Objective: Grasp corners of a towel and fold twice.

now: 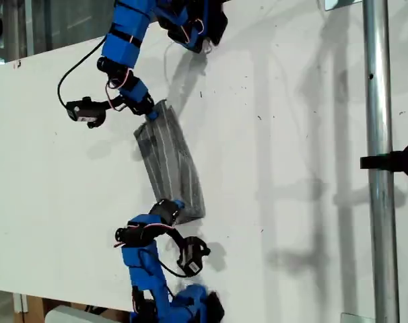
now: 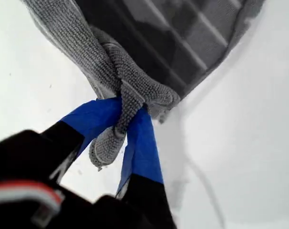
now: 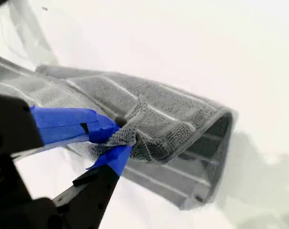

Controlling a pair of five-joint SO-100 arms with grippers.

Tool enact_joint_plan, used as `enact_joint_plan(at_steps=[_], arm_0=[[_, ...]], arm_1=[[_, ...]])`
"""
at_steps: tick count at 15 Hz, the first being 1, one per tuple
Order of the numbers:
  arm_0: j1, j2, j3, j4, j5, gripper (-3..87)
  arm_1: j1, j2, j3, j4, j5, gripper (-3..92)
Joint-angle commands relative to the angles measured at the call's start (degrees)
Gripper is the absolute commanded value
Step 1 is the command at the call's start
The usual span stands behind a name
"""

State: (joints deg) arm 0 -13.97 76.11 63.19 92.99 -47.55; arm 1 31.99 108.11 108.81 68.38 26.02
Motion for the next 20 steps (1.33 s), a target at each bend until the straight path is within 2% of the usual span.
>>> enact_joint_plan(at_steps=[1,3,5,8,11,13,18,19,20], arm_0=[[-10.1,3.9,-0.5,0.4,6.4,-2.9],[-16.5,4.7,-1.1,0.9,9.8,-2.9],[-18.0,8.7,-0.4,1.1,10.4,-2.9],[-15.9,12.8,8.4,-1.8,7.7,-2.9],[-12.2,12.5,20.7,-11.7,3.2,-2.9],[-11.8,9.8,24.7,-16.1,1.5,-2.9],[-13.7,4.0,25.0,-18.6,0.6,-2.8],[-13.7,4.0,25.0,-17.9,0.3,-2.3],[-13.6,4.8,24.7,-15.9,-0.6,3.4]], arm_1=[[7.3,-12.2,-16.1,-4.0,-7.6,-0.2],[10.6,-24.9,-31.0,-4.6,-11.5,-0.2],[11.4,-27.2,-39.0,-3.5,-12.5,-0.2],[10.4,-22.3,-29.9,-2.8,-12.0,-0.2],[8.9,-23.6,-19.0,-5.1,-10.5,-0.2],[8.7,-27.8,-17.5,-6.9,-10.1,-0.2],[11.6,-35.5,-20.8,-10.1,-9.9,0.0],[12.7,-36.8,-21.9,-9.8,-9.8,6.2],[13.7,-37.6,-23.2,-7.9,-9.1,21.3]])
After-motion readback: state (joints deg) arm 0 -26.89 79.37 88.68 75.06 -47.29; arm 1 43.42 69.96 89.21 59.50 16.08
